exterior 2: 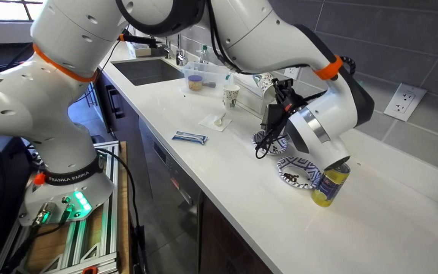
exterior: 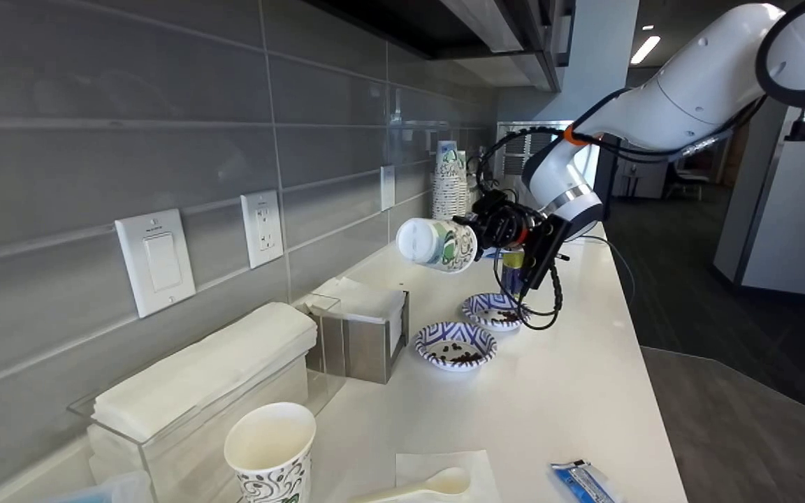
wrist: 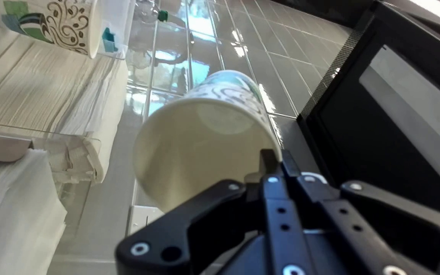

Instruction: Pour the beans out of the cup

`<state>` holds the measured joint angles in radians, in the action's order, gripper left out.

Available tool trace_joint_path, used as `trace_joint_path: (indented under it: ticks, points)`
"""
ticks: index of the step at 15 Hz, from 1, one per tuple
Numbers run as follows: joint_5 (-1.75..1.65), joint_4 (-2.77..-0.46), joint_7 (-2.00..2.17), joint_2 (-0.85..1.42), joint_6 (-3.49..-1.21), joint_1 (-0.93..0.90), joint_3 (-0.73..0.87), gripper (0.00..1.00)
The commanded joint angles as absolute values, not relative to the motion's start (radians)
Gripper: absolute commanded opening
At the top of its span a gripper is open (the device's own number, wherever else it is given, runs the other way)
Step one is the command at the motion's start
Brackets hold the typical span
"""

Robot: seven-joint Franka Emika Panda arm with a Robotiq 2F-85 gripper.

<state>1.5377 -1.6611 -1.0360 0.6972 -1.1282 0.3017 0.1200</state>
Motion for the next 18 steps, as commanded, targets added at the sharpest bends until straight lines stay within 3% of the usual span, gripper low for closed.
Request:
trace_joint_path:
  ticks: [1, 9, 18]
  points:
    - [1.483, -1.805, -0.998, 0.502, -1.311, 0.186, 0.163, 0.01]
    - [1.352, -1.981, -0.917, 0.22, -1.899, -0.033, 0.087, 0.01]
    - [0.984, -2.076, -0.698, 0.145, -2.448, -0.134, -0.03, 0.01]
